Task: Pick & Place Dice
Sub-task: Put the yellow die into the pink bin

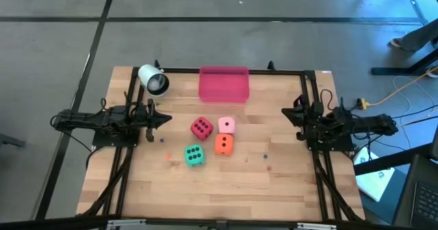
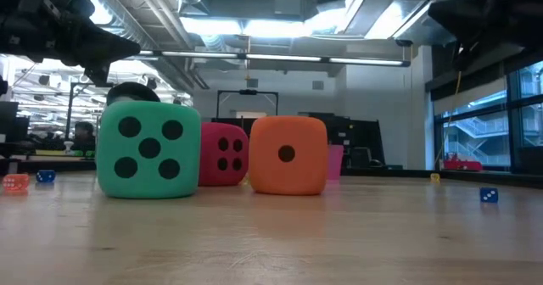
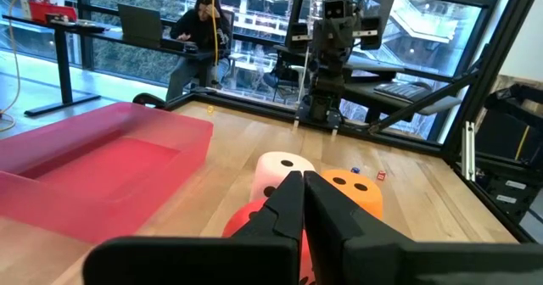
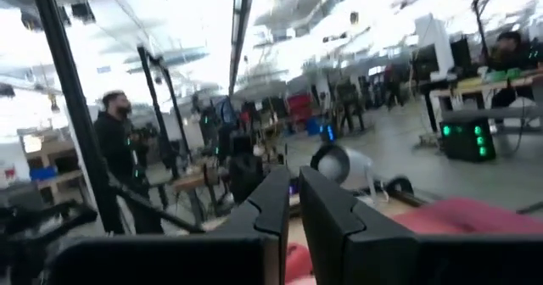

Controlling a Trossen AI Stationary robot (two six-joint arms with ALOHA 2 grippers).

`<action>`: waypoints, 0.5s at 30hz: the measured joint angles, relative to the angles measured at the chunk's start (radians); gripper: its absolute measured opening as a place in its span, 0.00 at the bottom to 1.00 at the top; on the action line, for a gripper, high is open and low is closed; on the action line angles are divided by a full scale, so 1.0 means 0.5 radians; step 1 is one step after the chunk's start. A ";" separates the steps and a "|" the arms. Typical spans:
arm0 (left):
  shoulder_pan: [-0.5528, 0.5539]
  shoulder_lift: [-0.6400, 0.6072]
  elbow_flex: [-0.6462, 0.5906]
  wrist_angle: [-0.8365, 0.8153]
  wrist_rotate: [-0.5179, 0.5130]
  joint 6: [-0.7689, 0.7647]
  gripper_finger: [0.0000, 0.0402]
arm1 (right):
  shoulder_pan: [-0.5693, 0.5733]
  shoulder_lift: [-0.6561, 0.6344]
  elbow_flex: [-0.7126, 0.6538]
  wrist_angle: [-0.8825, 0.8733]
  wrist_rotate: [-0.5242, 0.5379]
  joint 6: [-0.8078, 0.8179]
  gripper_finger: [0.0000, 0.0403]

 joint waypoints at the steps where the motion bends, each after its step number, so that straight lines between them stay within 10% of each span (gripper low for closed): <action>1: 0.000 0.000 0.000 0.000 0.000 0.000 0.02 | -0.001 0.056 -0.016 0.106 0.005 -0.027 0.08; 15: 0.000 0.000 0.000 0.000 0.000 0.000 0.02 | -0.163 1.257 0.312 0.663 -0.155 -0.403 0.08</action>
